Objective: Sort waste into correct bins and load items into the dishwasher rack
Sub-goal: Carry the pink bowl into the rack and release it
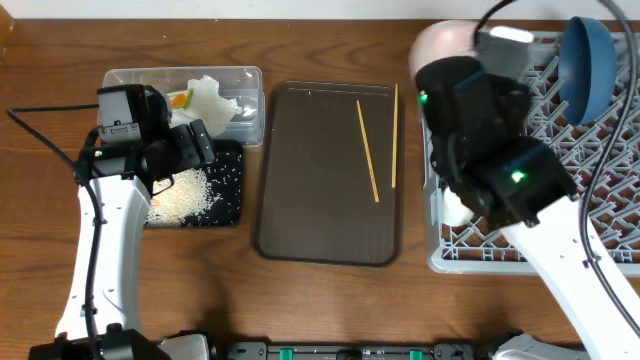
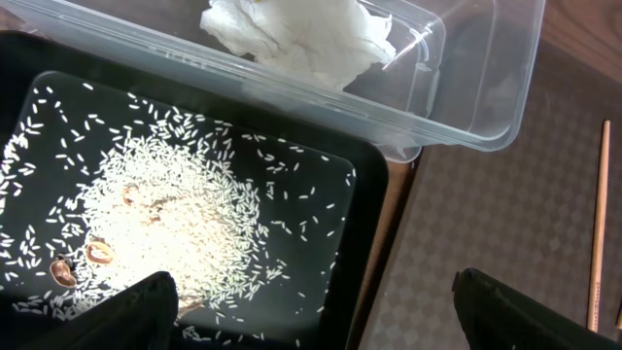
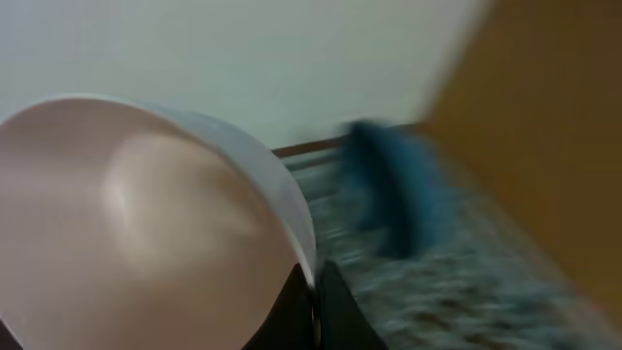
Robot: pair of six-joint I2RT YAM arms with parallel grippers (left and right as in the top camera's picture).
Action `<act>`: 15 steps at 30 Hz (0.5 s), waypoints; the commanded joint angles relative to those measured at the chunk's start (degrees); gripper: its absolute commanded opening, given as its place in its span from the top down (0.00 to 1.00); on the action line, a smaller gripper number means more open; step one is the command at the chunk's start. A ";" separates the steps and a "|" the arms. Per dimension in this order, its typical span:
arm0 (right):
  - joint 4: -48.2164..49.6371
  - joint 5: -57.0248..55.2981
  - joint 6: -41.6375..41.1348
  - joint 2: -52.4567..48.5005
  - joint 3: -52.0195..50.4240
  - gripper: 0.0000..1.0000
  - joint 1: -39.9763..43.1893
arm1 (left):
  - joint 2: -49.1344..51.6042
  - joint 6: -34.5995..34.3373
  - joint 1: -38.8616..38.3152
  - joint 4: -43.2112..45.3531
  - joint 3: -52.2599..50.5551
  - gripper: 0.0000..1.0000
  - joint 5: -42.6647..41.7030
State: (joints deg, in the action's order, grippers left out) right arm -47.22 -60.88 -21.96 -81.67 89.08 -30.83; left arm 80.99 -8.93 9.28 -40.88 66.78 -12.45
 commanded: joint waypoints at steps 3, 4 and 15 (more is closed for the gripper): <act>-0.87 -16.92 9.57 -6.49 -1.51 0.99 5.14 | 0.20 0.76 0.20 -0.02 0.31 0.07 0.52; -1.44 -16.92 10.23 -7.45 -1.51 0.99 5.73 | 0.20 0.79 0.20 -0.02 0.31 0.07 0.52; -20.46 -16.81 13.44 -17.53 -1.64 0.99 8.92 | 0.20 0.76 0.20 -0.02 0.31 0.07 0.52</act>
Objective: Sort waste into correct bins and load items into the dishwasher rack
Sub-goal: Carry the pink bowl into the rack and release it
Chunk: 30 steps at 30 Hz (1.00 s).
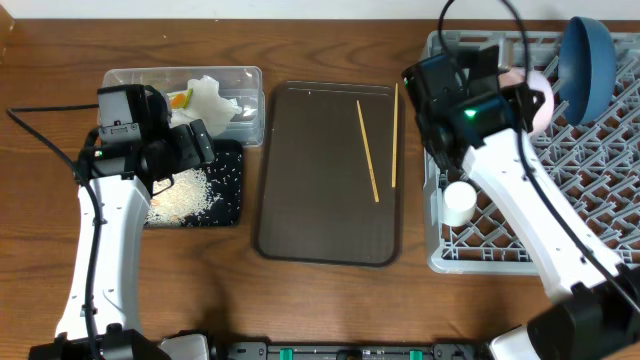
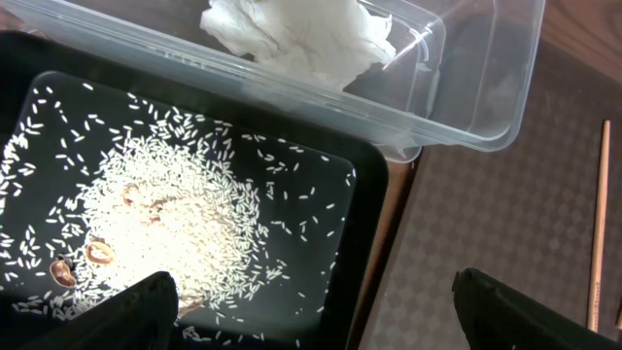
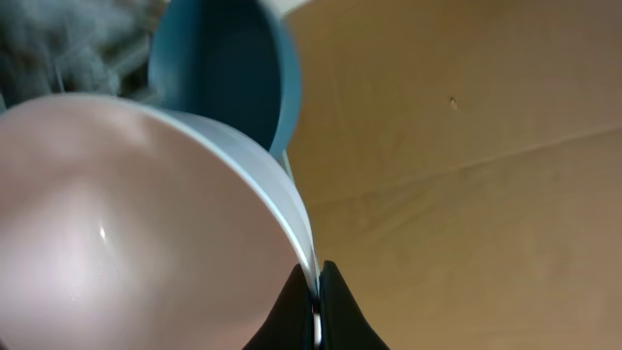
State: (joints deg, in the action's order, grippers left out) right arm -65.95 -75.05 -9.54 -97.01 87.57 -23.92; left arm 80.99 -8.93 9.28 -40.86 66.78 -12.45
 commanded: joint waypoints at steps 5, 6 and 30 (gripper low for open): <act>-4.37 -2.10 1.05 -6.36 -0.33 0.99 4.59 | 0.20 0.76 0.20 -0.04 0.31 0.07 0.52; -4.63 -2.01 1.05 -7.10 -0.33 0.99 4.90 | 0.20 0.76 0.20 -0.04 0.31 0.07 0.52; -2.34 2.47 0.83 -9.51 -2.29 0.99 8.76 | 0.20 0.76 0.20 -0.04 0.31 0.07 0.52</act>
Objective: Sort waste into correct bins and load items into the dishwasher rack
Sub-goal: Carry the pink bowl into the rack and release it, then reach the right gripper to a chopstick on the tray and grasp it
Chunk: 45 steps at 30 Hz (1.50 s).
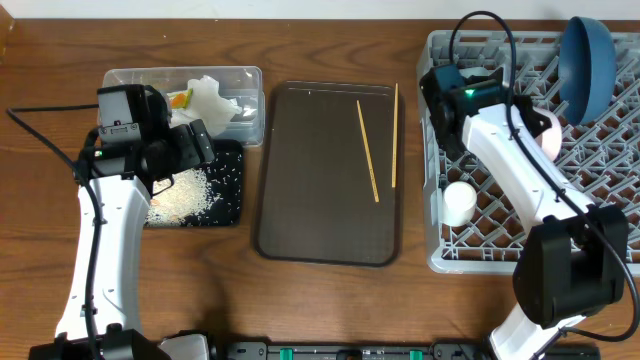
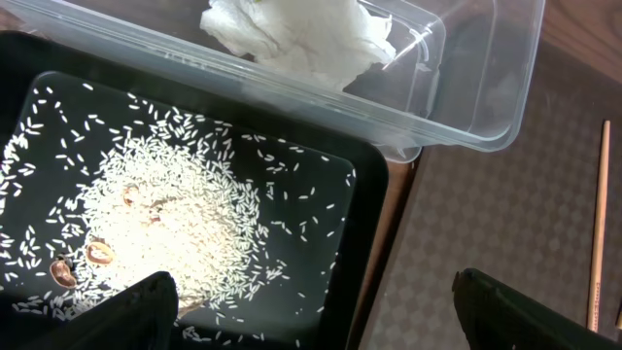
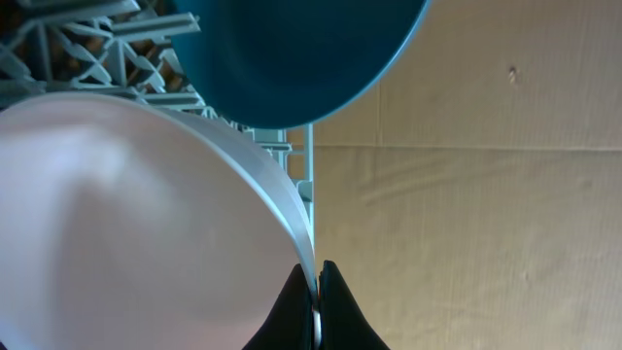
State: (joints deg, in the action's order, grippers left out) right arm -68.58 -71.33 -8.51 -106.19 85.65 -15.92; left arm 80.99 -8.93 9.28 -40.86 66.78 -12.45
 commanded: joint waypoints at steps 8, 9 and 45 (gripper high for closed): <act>3.50 3.69 1.11 -0.33 -0.50 0.99 0.52 | 0.20 0.76 0.20 -0.04 0.31 0.07 0.52; 3.43 3.63 1.11 -0.33 -0.68 0.99 0.52 | 0.20 0.76 0.20 -0.04 0.31 0.07 0.52; -0.22 2.60 0.90 -4.50 -0.74 0.18 -10.99 | 0.20 0.76 0.20 -0.04 0.31 0.07 0.52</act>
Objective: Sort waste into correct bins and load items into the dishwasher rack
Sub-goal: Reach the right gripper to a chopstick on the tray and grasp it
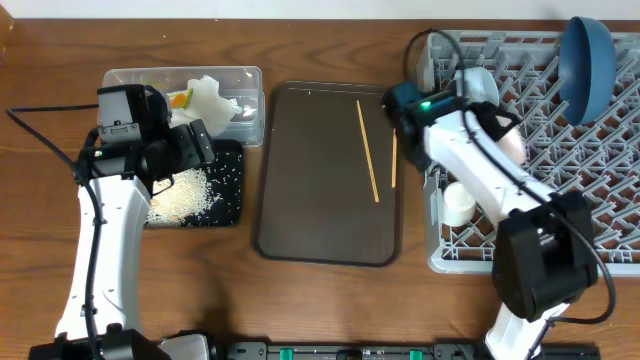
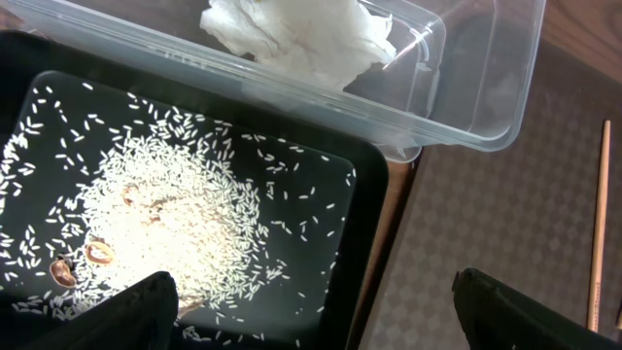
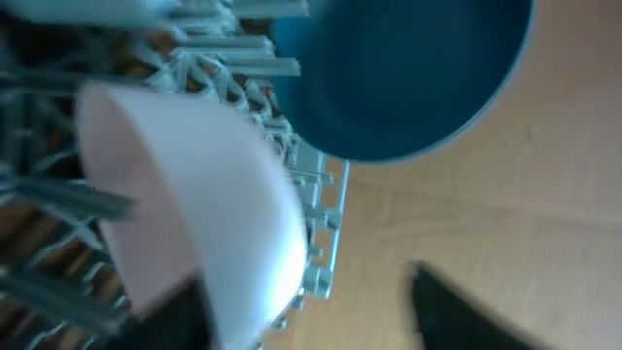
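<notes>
The pink bowl [image 3: 194, 204] stands on edge among the tines of the grey dishwasher rack [image 1: 600, 200], in front of the blue bowl [image 3: 408, 68]. My right gripper [image 3: 311, 313] is open just behind the pink bowl, with nothing between its fingers. Two wooden chopsticks [image 1: 368, 150] lie on the brown tray [image 1: 310, 210]. My left gripper [image 2: 311, 316] hangs open over the corner of the black tray [image 2: 369, 214], which holds spilled rice [image 2: 165, 224]. White tissue [image 2: 301, 34] lies in the clear bin [image 2: 486, 87].
A white cup [image 1: 458, 205] sits in the rack's near left part. The blue bowl [image 1: 585, 55] stands upright at the rack's far right. The clear bin [image 1: 185, 95] and the black tray [image 1: 225, 190] sit left of the brown tray.
My right gripper has let go of the pink bowl's rim and now stands open. The bowl stays in the rack. The right arm has drawn back toward the rack's left edge. The left arm is unchanged.
My right gripper held the pink bowl by its rim above the rack's far left. Then it held the bowl lower, beside the blue bowl, then down among the tines. Now the bowl rests there and the gripper is open. The left arm stayed still throughout.
</notes>
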Robot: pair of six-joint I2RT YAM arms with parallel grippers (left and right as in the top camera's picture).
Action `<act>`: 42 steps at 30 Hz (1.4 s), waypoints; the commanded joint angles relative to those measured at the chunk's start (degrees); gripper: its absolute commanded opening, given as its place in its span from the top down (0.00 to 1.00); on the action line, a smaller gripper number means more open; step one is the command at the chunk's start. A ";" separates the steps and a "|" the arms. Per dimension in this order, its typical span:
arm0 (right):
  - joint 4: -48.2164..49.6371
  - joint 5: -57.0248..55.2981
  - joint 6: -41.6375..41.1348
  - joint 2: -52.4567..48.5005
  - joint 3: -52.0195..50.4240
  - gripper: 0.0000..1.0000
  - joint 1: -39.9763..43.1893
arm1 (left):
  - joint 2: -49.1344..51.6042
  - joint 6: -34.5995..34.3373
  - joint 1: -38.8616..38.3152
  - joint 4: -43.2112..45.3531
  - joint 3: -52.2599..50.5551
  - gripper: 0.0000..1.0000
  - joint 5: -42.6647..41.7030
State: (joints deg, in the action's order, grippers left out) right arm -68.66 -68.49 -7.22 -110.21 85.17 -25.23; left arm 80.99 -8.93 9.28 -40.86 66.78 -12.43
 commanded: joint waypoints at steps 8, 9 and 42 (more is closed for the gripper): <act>0.96 4.63 -0.44 0.66 1.88 0.01 -2.64 | 0.20 0.76 0.20 -0.04 0.31 0.07 0.50; 1.16 5.68 -0.44 1.25 2.82 0.01 -2.29 | 0.20 0.79 0.20 -0.04 0.31 0.07 0.50; 35.06 57.35 -22.97 -5.77 2.43 0.46 -6.32 | 0.20 0.76 0.20 -0.04 0.31 0.07 0.50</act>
State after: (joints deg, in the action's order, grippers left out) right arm -34.37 -9.21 -27.14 -113.89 87.81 -30.57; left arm 80.99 -8.93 9.28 -40.86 66.78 -12.45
